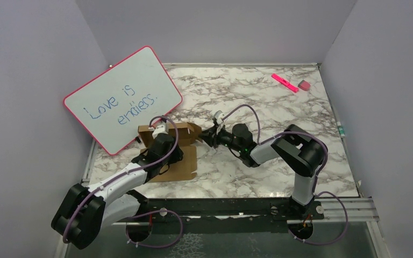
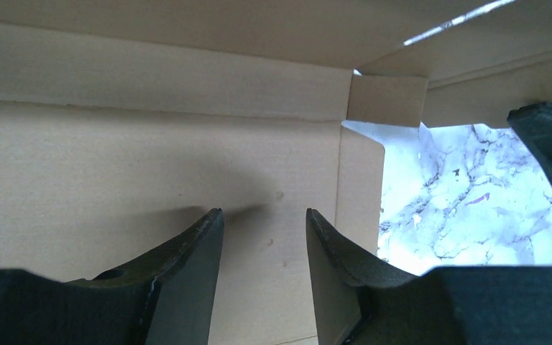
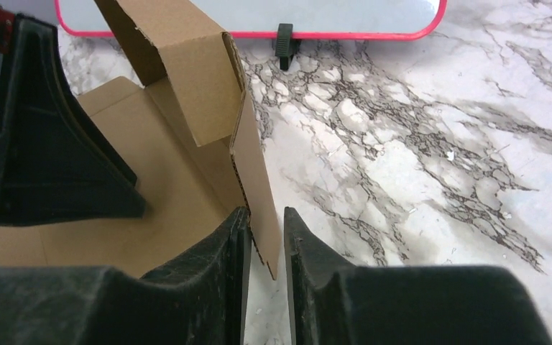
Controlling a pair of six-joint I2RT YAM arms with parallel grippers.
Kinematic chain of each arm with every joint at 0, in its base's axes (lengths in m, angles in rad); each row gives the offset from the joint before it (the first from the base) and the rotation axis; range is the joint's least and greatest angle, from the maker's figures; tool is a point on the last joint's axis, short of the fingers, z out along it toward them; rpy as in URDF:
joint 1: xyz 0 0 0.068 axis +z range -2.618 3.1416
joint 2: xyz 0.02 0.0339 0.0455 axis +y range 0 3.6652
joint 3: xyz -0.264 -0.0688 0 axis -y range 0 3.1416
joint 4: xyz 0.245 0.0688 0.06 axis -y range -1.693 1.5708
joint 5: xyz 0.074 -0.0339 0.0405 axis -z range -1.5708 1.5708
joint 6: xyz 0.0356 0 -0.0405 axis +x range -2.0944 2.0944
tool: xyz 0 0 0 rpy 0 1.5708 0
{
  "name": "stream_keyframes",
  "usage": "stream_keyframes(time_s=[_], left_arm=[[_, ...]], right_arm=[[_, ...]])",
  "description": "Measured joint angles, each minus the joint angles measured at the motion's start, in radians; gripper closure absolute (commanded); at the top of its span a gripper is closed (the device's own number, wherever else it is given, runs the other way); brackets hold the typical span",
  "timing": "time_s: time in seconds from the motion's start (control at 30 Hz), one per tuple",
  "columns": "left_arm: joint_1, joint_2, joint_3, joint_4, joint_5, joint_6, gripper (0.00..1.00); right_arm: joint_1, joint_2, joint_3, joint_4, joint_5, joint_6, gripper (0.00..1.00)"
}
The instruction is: Fold the paper box
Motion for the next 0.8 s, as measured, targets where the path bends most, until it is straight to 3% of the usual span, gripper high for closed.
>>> stream_keyframes(time_s=[0.17,0.53,0.8], left_arm=[[-0.004,0.044,-0.003,0.046,0.056,0.005,0.52],[-0.161,0.169,0.020,0.222,0.152,-0.053,0.49],[-0.175,0.177,0.122,0.237,0.115,0.015,0.47]], right_arm=[[0.000,-0.002,-0.002,-0.002,0.025,-0.027,0.99],[-0.042,-0.141,-0.078,-0.101,0.089,-0.220,0.99],[-0.110,-0.237,-0.103,-0.190,0.089,-0.337,0.99]])
